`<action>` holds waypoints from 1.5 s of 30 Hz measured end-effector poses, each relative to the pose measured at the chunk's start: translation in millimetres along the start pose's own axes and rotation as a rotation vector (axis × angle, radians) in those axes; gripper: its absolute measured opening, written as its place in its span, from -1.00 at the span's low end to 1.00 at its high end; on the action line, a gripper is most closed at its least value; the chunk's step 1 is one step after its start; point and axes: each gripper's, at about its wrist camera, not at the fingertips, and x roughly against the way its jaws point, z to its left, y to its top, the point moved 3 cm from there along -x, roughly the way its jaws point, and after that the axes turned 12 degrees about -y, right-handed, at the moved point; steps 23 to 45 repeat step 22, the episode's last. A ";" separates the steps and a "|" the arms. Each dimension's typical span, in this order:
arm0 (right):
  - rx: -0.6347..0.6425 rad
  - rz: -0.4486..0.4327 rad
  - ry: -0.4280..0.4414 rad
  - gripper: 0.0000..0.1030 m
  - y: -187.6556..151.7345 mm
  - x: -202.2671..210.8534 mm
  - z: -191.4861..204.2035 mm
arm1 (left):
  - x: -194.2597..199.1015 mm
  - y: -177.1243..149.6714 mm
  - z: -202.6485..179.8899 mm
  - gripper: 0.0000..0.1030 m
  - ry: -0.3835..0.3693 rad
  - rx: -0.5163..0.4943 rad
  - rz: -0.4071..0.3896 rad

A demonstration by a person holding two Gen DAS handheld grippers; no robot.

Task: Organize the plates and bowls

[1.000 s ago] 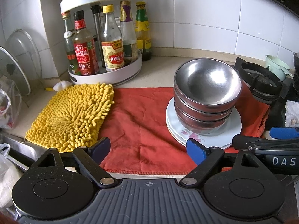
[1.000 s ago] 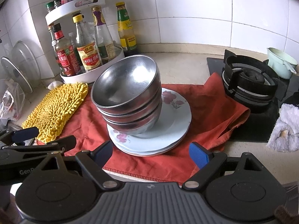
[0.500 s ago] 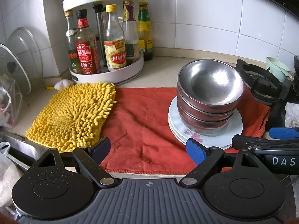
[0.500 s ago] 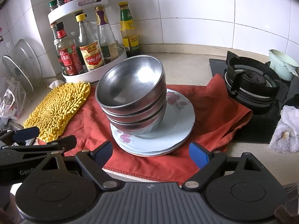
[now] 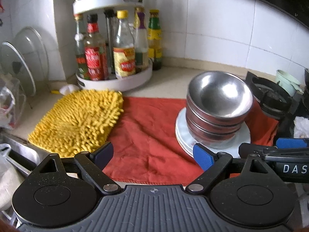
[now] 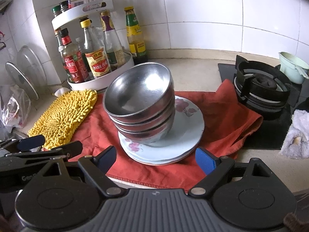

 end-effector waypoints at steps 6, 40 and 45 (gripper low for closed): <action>-0.004 -0.024 0.037 0.66 3.1 2.6 1.6 | 8.3 4.2 -0.1 0.84 0.036 -0.009 -0.062; -0.019 -0.016 0.051 0.66 6.3 -2.4 -4.2 | 0.0 7.0 -2.6 0.98 0.052 -0.039 -0.065; -0.019 -0.016 0.051 0.66 6.3 -2.4 -4.2 | 0.0 7.0 -2.6 0.98 0.052 -0.039 -0.065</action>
